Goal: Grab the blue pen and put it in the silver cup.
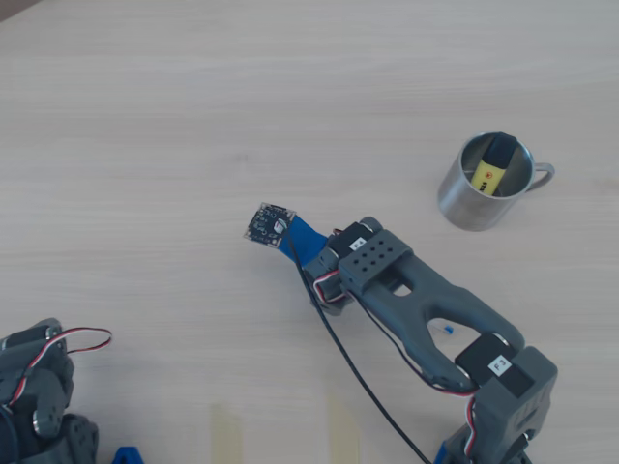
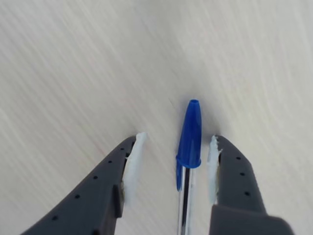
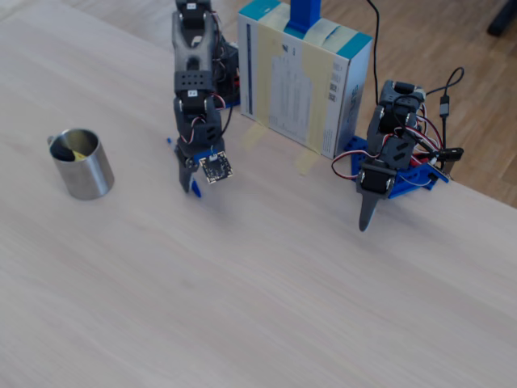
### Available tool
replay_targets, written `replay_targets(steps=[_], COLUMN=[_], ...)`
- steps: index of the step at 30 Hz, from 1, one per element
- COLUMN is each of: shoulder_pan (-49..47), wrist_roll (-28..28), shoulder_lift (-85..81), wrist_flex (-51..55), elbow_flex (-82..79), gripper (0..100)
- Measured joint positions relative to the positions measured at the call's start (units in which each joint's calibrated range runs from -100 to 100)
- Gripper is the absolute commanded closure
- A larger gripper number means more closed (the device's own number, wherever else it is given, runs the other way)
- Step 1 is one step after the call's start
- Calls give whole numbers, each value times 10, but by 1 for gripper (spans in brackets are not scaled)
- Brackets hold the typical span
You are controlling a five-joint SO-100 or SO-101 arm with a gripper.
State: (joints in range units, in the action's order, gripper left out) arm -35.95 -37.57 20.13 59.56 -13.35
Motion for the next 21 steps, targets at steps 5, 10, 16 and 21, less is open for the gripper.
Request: replay_targets(steps=[5,10,16,21], shoulder_pan=[0,0,3,2], wrist_roll=[-27,-36,-36,-36], shoulder_lift=[0,0,-1,-2], wrist_flex=[11,11,12,18], elbow_flex=[0,-5,-6,-6], gripper=[80,80,87,89])
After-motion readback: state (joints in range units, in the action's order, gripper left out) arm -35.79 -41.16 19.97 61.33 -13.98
